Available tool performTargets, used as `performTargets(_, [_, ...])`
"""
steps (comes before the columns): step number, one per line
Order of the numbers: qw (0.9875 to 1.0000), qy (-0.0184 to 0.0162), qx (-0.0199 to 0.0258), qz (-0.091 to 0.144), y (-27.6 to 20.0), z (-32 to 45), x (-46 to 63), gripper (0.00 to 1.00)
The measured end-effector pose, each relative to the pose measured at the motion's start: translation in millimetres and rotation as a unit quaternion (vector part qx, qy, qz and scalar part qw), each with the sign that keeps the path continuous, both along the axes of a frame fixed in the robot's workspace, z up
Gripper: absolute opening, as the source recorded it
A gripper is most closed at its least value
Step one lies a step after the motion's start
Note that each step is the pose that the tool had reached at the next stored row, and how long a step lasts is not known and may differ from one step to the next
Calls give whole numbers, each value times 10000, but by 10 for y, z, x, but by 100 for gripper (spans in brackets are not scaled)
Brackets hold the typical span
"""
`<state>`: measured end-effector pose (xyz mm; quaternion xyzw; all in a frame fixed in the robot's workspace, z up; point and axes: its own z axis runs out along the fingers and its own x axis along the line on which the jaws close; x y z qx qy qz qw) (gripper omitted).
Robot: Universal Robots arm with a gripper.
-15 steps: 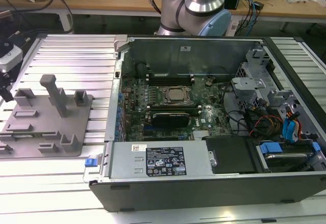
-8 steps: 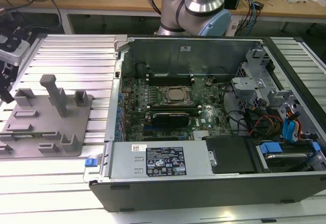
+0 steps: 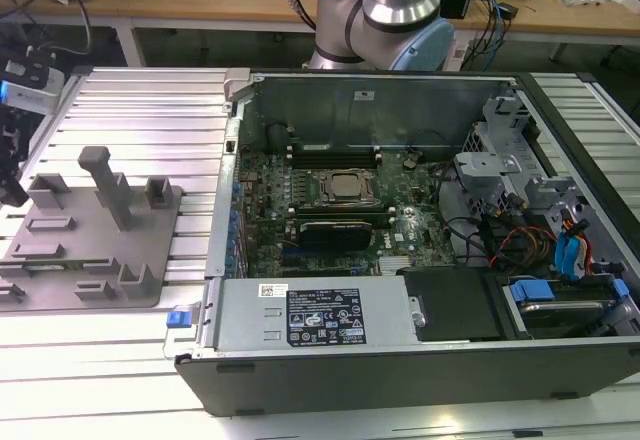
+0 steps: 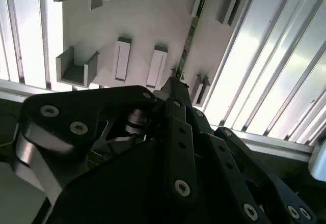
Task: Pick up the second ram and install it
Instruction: 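Pick up the second ram and move it above second insertion slot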
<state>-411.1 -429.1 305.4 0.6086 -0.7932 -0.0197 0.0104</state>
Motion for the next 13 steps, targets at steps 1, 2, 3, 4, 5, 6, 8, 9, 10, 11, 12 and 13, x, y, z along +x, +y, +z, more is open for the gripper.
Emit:
performTargets(1, [9998,0,0,210,0,-8,0,8])
performTargets(2, [9995,0,0,324,0,-12,0,8])
performTargets(3, [9991,0,0,420,0,-16,0,8])
performTargets(4, [9983,0,0,588,0,-23,0,8])
performTargets(5, [9971,0,0,767,0,-30,0,8])
performTargets(6, [9961,0,0,879,0,-34,0,8])
performTargets(8, [9949,1,-1,1008,0,-36,-1,8])
performTargets(9, [9949,-1,2,1009,0,-38,-1,8])
performTargets(10, [9949,-10,23,1008,-1,-43,-8,8])
performTargets(11, [9949,-13,48,1008,-5,-50,-8,8])
performTargets(12, [9949,-18,67,1009,-16,-73,-8,8])
performTargets(13, [9949,-20,76,1008,-24,-93,-9,8])
